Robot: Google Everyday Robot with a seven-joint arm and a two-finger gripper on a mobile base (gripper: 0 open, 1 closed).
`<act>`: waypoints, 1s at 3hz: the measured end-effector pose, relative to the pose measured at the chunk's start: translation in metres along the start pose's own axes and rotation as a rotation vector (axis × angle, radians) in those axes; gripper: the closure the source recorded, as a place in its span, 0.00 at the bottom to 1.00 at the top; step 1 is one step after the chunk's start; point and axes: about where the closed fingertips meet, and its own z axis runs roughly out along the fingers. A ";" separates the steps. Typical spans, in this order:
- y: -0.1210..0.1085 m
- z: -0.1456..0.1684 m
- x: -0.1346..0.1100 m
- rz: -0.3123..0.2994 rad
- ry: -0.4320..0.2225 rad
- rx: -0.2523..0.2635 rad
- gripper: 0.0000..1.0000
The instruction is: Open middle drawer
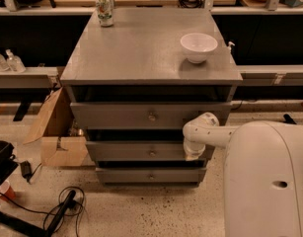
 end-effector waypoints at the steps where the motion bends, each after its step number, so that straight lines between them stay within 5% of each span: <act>1: -0.001 -0.005 0.000 0.000 0.000 0.000 0.88; 2: -0.002 -0.008 0.000 0.000 0.000 0.000 1.00; 3: -0.002 -0.009 0.000 0.000 0.000 0.000 1.00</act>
Offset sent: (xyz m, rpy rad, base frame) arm -0.1943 -0.0930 0.1098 -0.2020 0.0464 -0.2566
